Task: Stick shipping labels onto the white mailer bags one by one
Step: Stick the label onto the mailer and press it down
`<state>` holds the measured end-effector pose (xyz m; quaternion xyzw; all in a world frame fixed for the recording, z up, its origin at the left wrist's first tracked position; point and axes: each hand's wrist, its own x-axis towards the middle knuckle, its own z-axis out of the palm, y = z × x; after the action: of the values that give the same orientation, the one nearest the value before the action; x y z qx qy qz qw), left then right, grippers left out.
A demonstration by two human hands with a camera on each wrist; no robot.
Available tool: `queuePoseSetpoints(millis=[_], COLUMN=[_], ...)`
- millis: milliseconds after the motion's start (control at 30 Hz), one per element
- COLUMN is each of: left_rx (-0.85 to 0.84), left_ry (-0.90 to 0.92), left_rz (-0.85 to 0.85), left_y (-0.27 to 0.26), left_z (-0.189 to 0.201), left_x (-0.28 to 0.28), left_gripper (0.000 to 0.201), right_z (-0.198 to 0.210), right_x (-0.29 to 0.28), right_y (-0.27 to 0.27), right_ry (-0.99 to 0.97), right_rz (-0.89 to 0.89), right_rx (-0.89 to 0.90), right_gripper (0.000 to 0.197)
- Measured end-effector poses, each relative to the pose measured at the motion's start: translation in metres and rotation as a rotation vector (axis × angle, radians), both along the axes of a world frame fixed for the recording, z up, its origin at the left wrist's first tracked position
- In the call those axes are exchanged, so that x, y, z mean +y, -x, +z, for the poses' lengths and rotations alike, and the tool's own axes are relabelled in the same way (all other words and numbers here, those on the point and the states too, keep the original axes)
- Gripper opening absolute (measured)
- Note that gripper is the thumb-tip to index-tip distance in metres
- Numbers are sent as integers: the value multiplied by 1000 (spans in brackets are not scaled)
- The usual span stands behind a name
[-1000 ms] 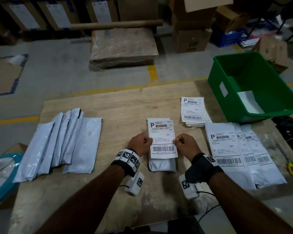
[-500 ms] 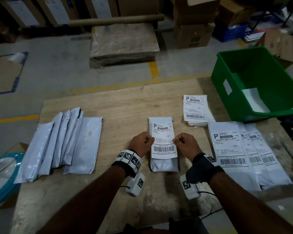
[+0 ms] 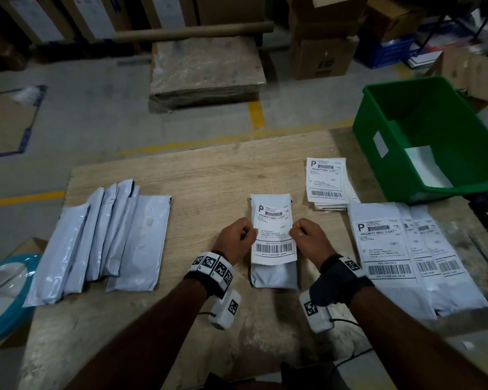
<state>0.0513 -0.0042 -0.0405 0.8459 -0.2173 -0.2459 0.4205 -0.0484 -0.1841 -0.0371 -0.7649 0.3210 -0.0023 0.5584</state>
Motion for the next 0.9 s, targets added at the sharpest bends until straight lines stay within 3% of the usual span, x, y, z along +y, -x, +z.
queuePoseSetpoints(millis=[300,400,500,567,633,900], left_rx=[126,160,188,193,191,230], left_ry=[30,9,16,21,21,180], left_rz=[-17,-26,-21,-25,-35,-97], left_y=[2,2,4,5,5,6], left_z=[-6,-6,-4,-1,1,10], left_x=[0,1,1,2,2,5], left_gripper=[25,28,29,30,29,26], right_z=[8,13,13,5,5,32], right_x=[5,5,5,2,3,8], right_y=[3,7,8,10,12,18], right_ry=[-208,-327,-400,-426,-431,-460], right_rz=[-91,-135,-122,-115,-116,-106], right_rx=[45,38,40,33,42,17], right_gripper=[15,29,18,36,40,9])
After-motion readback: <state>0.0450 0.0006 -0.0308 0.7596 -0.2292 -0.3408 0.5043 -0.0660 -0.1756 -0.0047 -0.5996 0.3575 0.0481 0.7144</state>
